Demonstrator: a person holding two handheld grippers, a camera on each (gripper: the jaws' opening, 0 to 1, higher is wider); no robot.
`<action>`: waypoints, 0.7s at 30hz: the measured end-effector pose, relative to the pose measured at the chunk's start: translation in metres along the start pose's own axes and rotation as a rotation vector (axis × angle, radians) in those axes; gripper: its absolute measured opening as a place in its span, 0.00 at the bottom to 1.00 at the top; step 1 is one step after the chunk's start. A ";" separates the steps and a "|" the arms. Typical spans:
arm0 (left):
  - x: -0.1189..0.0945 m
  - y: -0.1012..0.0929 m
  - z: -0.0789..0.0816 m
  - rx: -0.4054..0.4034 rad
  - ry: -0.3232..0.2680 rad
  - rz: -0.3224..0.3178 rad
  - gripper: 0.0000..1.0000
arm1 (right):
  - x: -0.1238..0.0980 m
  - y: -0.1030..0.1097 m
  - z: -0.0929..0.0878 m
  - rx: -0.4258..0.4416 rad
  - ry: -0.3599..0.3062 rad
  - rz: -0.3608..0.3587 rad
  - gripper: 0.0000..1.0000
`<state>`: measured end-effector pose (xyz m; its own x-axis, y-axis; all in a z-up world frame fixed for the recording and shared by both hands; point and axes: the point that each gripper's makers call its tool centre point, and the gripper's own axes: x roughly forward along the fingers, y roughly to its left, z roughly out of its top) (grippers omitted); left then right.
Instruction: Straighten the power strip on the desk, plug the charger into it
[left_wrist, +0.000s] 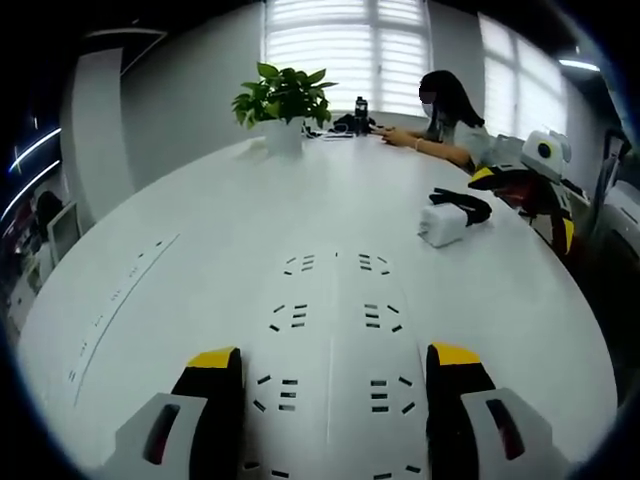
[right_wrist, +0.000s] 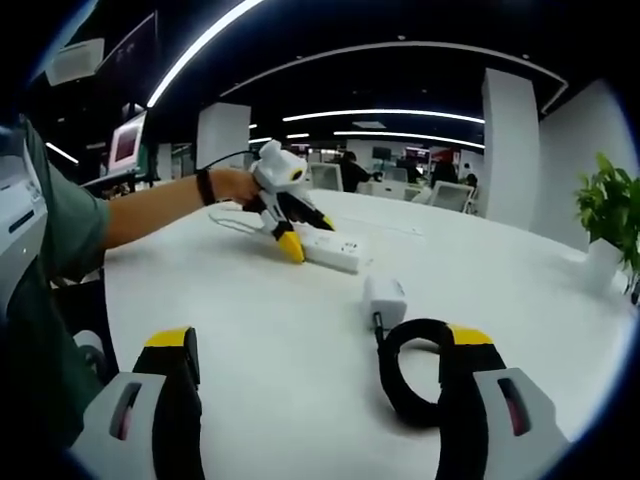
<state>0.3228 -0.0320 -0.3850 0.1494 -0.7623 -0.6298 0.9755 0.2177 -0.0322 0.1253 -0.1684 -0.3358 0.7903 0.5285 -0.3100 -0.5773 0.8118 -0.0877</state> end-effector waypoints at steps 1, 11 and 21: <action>0.001 0.000 0.001 0.001 -0.001 -0.001 0.75 | -0.001 -0.001 0.000 0.001 0.000 -0.003 0.99; 0.015 -0.001 0.013 0.018 -0.001 -0.022 0.75 | -0.004 -0.006 -0.004 0.011 0.001 -0.017 0.99; 0.025 -0.006 0.021 0.041 0.001 -0.042 0.75 | -0.006 -0.007 -0.004 0.016 -0.005 -0.010 0.98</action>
<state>0.3236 -0.0653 -0.3842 0.1081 -0.7697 -0.6291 0.9867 0.1601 -0.0264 0.1239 -0.1778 -0.3367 0.7972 0.5213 -0.3046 -0.5658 0.8211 -0.0754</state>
